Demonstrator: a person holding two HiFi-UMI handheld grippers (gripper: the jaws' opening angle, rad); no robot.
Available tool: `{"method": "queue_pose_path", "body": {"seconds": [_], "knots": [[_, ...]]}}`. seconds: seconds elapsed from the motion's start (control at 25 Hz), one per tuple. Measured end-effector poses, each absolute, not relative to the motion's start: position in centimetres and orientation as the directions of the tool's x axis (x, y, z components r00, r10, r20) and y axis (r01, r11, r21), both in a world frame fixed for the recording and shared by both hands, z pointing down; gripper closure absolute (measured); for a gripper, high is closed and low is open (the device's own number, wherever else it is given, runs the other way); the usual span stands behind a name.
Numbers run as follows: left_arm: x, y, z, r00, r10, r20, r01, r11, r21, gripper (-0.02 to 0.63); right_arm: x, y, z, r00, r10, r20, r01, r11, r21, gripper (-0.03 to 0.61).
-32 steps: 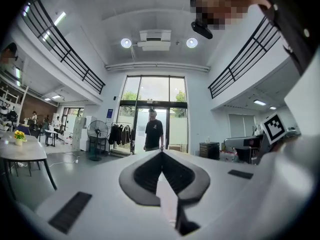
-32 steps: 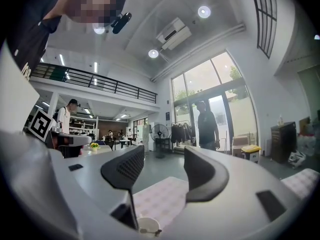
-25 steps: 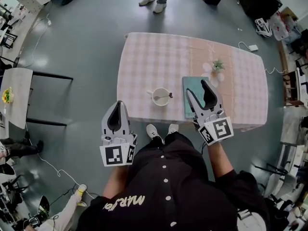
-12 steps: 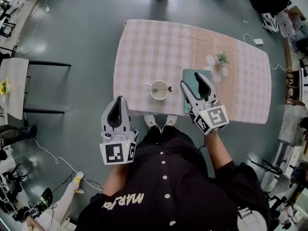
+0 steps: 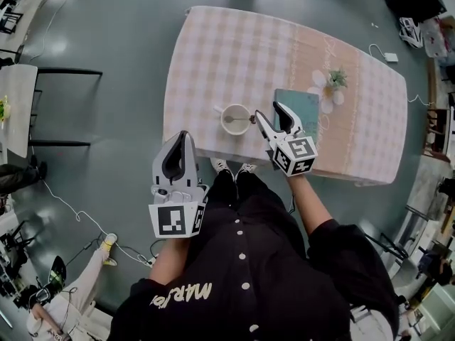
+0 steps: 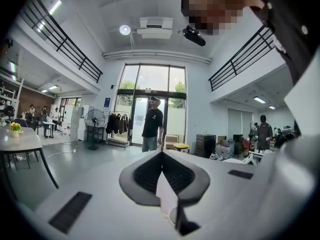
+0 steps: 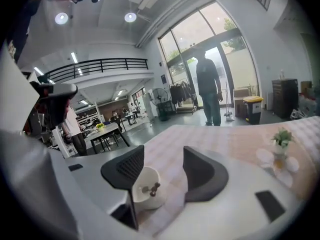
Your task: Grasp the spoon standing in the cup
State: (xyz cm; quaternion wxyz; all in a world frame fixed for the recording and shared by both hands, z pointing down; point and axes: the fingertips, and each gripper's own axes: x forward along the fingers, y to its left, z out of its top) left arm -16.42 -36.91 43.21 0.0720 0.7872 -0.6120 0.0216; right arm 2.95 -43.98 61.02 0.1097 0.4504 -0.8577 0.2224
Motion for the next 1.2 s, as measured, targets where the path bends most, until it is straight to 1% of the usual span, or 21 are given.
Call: {"method": "queue_pose_path", "body": {"seconds": [0.28, 0.6, 0.96, 1.04, 1.12, 1.2], "knots": [[-16.0, -36.6, 44.1, 0.242, -0.96, 0.143, -0.969, -0.23, 0.094, 0.603, 1.8, -42.6, 66.2, -0.571, -0.67, 0.474, -0.821, 0.467, -0.328, 0.345], [-15.4, -36.4, 44.6, 0.24, -0.958, 0.158, -0.969, -0.227, 0.096, 0.603, 0.9, -41.4, 69.9, -0.576, -0.622, 0.531, -0.818, 0.433, -0.379, 0.373], [-15.2, -36.4, 45.3, 0.245, -0.955, 0.17, -0.968, -0.229, 0.105, 0.603, 0.2, -41.3, 70.3, -0.581, -0.614, 0.535, -0.814, 0.419, -0.403, 0.442], [-15.1, -36.4, 45.3, 0.245, -0.954, 0.172, -0.968, -0.229, 0.104, 0.603, 0.1, -41.2, 70.4, -0.579, -0.612, 0.538, -0.815, 0.415, -0.405, 0.465], [-15.1, -36.4, 45.3, 0.245, -0.954, 0.174, -0.968, -0.229, 0.103, 0.603, 0.0, -41.2, 70.4, -0.574, -0.615, 0.54, -0.818, 0.408, -0.405, 0.51], [-15.1, -36.4, 45.2, 0.244, -0.954, 0.176, -0.968, -0.229, 0.103, 0.603, 0.1, -41.2, 70.4, -0.57, -0.619, 0.54, -0.821, 0.397, -0.411, 0.517]]}}
